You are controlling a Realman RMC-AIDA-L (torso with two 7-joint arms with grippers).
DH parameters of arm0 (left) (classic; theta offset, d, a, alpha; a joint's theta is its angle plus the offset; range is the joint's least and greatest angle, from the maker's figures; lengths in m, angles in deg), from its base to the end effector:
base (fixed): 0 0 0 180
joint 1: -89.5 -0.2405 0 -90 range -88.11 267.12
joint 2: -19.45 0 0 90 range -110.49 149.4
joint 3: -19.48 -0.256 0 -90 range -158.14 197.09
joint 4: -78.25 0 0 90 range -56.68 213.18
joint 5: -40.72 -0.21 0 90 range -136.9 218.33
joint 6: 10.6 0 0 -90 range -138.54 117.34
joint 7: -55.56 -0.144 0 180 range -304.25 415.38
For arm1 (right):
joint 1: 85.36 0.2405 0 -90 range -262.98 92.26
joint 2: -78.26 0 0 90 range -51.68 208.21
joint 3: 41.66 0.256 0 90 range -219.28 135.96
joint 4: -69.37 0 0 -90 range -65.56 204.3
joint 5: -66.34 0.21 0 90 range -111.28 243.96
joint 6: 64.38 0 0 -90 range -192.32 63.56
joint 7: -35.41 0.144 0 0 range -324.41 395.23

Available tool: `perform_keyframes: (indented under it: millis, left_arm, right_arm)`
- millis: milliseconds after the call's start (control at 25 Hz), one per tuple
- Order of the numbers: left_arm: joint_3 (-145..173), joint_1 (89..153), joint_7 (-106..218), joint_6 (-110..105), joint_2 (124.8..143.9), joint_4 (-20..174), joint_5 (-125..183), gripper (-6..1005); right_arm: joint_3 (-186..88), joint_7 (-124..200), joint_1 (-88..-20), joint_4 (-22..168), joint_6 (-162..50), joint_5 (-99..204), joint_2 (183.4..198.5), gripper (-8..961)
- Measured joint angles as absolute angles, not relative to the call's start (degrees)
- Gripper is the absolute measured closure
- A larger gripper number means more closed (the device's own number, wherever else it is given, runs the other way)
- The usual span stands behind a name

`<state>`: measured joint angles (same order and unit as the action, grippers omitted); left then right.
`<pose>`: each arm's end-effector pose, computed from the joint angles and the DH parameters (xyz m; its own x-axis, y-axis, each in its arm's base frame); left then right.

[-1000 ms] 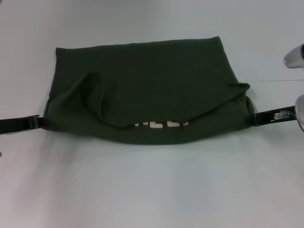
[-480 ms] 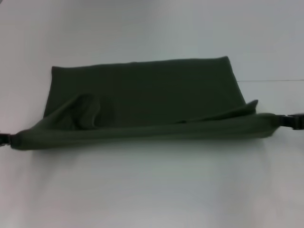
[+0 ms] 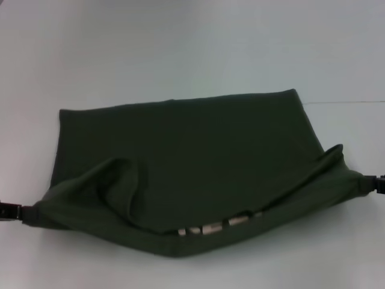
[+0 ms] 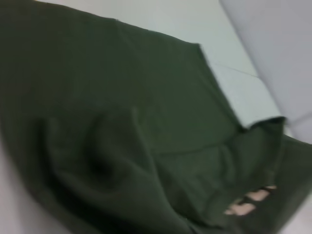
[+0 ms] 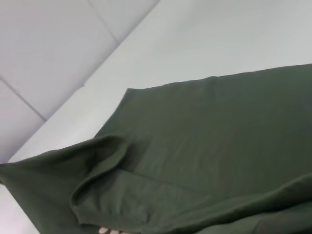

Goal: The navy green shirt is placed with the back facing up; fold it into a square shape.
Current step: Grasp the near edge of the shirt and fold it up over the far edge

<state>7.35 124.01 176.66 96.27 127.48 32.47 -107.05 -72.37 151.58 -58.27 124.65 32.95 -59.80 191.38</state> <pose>-0.3184 0.3161 0.1209 0.3276 0.8780 0.3490 0.9378 -0.3470 -0.0073 0.2974 0.3263 0.1024 0.5379 -0.7121 -0.4512 -0.8292 -0.5435 -0.1306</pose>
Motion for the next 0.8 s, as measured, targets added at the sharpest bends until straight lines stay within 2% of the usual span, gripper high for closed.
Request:
perform_keyframes:
  millis: [280, 560, 800]
  left_arm:
    - [8.5, 126.5, 178.5, 102.7, 126.03, 32.2, -106.9, 981]
    - [12.5, 130.3, 182.9, 90.1, 123.83, 37.2, -104.7, 982]
    - [12.2, 132.9, 186.1, 78.7, 123.37, 41.9, -103.3, 982]
  right_arm:
    - [-71.7, 150.5, -56.9, 123.2, 34.1, -59.6, 190.80, 913]
    - [-70.7, 151.1, -50.5, 116.8, 25.8, -58.1, 188.88, 913]
    - [-71.1, 152.7, -44.9, 111.6, 13.9, -58.1, 187.93, 917]
